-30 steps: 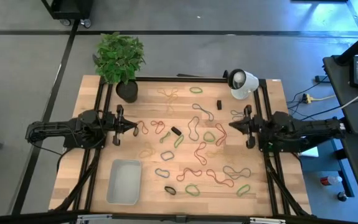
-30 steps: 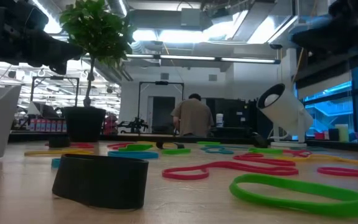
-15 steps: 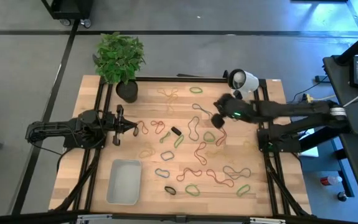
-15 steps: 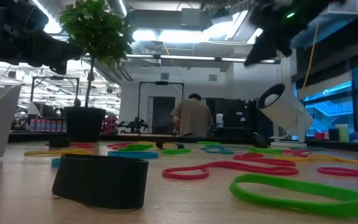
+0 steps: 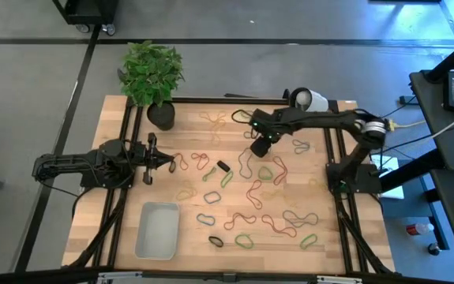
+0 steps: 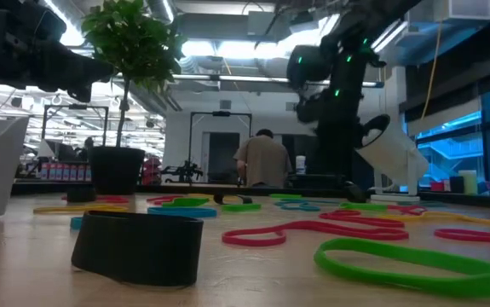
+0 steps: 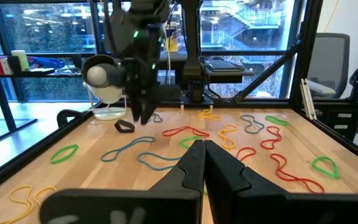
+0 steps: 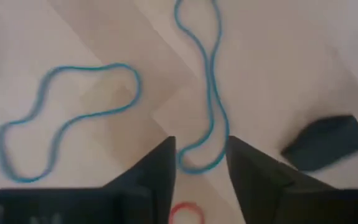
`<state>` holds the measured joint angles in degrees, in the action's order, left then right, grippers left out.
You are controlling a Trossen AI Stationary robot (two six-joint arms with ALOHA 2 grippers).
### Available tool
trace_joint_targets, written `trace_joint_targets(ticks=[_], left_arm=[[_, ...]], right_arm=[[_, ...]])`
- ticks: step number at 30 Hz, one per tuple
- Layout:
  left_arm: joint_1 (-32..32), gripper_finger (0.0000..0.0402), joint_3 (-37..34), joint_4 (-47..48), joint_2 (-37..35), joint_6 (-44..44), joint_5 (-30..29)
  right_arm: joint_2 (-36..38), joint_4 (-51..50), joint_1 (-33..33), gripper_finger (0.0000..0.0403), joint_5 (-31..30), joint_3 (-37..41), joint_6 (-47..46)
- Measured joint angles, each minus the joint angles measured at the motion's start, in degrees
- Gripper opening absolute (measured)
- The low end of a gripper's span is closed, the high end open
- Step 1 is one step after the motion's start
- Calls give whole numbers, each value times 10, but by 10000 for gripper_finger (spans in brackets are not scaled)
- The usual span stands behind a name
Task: Pick and place rubber bands into bin
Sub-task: Put the blue rubber band into the bin
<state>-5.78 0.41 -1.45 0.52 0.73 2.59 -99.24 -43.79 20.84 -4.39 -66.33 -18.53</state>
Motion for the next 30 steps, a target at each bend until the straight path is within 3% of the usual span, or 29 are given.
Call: trace_joint_targets(ticks=[6,11,14,19,24,30], left_arm=[[0,4,0,0,0,0,0],[0,4,0,0,0,0,0],[0,4,0,0,0,0,0],[0,4,0,0,0,0,0],[0,4,0,0,0,0,0],[0,4,0,0,0,0,0]], right_arm=[[-62,39,15,188,-4,0,54],[-102,49,29,177,-17,-2,70],[-124,48,35,138,-13,-5,92],[-130,50,35,22,-5,-6,100],[-83,25,19,6,-37,3,65],[48,-48,-45,2,-98,2,-47]])
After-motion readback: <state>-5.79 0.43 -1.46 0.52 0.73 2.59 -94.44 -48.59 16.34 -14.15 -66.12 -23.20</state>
